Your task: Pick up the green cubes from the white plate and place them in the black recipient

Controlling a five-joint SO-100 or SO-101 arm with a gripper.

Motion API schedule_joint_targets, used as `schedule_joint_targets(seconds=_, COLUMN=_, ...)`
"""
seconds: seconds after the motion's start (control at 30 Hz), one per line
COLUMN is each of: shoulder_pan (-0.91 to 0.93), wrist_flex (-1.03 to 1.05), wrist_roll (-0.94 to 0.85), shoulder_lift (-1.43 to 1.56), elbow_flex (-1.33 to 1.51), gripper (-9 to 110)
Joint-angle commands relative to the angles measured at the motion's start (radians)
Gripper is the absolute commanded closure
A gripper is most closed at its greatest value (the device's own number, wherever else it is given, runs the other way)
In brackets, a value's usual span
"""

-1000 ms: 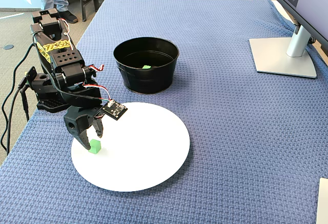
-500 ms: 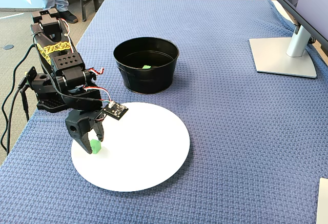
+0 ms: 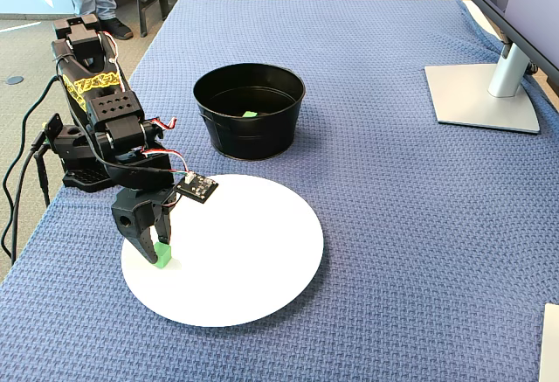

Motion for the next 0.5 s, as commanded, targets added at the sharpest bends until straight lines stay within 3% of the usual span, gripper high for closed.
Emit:
schedule_joint_targets(seconds=0.0, shoulder_pan=-0.025, wrist_flex=0.025, wrist_roll=0.064, shoulder_lift=0.018, elbow_flex=-0.043, gripper=101)
schedule_joint_targets(seconds=0.23, shoulder_pan=-0.172, wrist_flex=0.472, wrist_roll=0.385, shoulder_lift=0.044, elbow_flex=-0.477, gripper=101)
schedule_joint_targets(seconds=0.47, shoulder_pan=-0.362, wrist_flex=0.609, wrist_roll=0.716, shoulder_lift=0.121, elbow_flex=-0.672, gripper=101)
